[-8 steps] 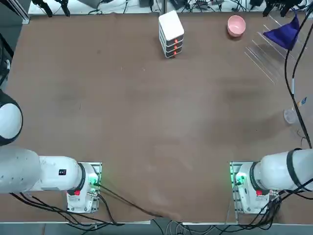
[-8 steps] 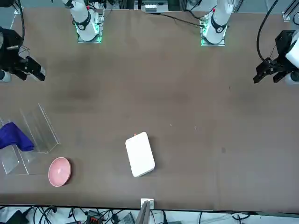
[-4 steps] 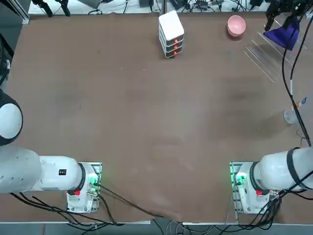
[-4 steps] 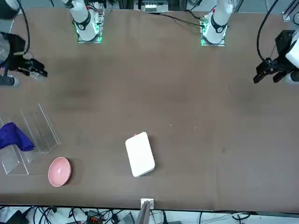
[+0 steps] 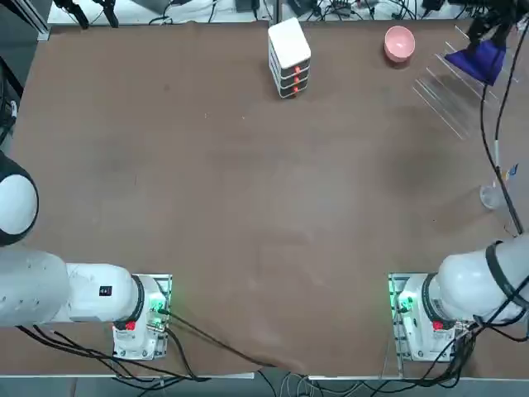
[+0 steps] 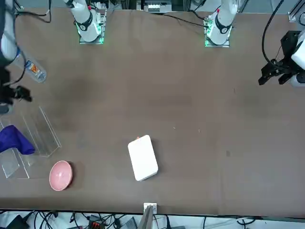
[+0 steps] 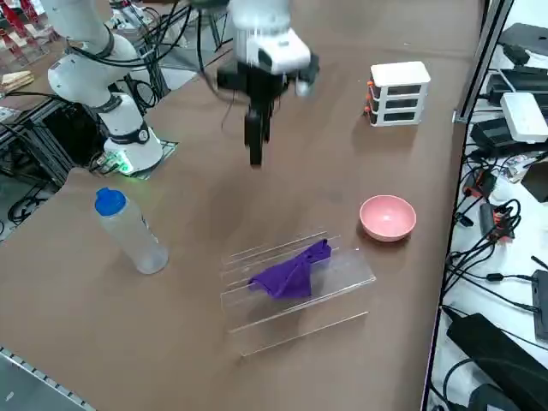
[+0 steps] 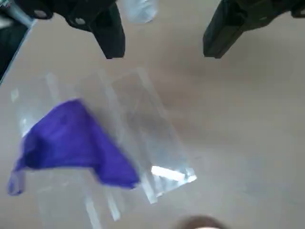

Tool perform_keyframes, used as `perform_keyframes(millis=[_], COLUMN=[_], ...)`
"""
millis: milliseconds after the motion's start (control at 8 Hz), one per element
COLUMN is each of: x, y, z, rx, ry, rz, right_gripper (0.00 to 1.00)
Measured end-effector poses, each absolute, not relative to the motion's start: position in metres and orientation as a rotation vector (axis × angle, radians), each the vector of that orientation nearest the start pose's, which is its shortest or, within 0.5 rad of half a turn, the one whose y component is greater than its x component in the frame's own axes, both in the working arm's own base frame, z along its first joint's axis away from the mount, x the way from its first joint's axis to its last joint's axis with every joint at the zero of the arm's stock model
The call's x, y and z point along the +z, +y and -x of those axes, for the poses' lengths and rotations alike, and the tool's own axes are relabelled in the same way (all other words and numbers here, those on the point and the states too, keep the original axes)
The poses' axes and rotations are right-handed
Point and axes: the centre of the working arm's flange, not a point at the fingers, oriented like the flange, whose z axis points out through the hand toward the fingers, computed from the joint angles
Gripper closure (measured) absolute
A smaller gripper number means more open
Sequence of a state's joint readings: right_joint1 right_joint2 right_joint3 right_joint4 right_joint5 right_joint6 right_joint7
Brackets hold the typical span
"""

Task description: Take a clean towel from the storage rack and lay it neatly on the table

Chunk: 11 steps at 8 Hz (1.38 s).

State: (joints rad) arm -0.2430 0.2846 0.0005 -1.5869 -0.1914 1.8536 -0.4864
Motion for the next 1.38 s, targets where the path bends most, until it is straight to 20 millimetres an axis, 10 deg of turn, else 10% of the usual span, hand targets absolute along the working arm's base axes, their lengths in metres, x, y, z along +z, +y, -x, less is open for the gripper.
perform_keyframes(millis=[500, 1125, 1375], x=[0.427, 0.375, 0.375], y=[-0.308, -0.311, -0.312], z=[-0.676, -0.698, -0.698], rx=[-0.128, -0.232, -0.233], ry=[-0.792, -0.812, -0.808], rz=[3.305, 3.286, 3.286], right_gripper=[0.01, 0.19, 0.54])
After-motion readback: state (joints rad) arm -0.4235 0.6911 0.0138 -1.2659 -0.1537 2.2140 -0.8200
